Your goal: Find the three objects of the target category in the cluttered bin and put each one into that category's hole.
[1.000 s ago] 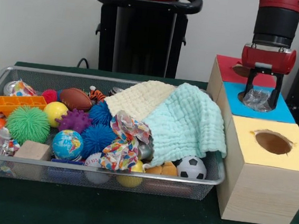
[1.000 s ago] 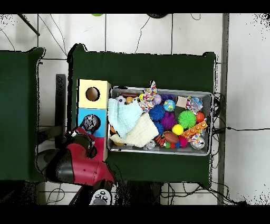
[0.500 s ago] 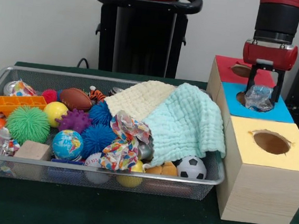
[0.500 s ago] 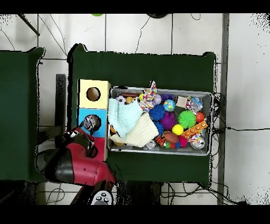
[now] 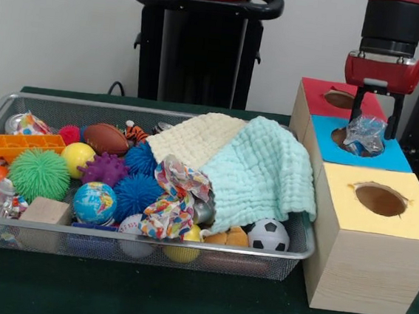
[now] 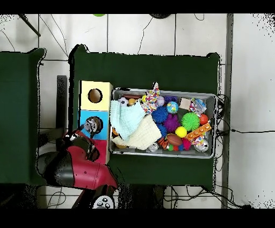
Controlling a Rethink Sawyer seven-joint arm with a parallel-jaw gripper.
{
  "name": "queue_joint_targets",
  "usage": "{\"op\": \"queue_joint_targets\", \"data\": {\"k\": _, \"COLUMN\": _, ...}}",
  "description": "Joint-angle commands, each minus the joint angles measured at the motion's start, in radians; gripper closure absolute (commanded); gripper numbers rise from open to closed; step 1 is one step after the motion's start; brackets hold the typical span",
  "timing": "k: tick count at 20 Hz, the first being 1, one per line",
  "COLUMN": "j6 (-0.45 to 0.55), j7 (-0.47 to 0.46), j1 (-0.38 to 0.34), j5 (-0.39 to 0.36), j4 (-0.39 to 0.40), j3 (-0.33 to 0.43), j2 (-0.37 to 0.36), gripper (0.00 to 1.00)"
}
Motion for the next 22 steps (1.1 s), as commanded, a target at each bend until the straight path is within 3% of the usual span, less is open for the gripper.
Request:
{"op": "queue_joint_targets", "data": {"k": 1, "j6": 0.19, "j7": 0.108, "j1": 0.005, "j5": -0.056, "j4": 0.071, "j3": 0.122, "j2": 0.021, "gripper": 0.0}}
{"op": "queue_joint_targets", "data": {"k": 12, "j6": 0.166, "j7": 0.132, "j1": -0.035, "j5": -0.066, "j4": 0.077, "j3": 0.175, "j2": 0.037, "gripper": 0.0}}
{"op": "queue_joint_targets", "data": {"k": 22, "j6": 0.242, "j7": 0.195, "j1": -0.139, "j5": -0.013, "j4": 0.14, "j3": 0.344, "j2": 0.025, "gripper": 0.0}}
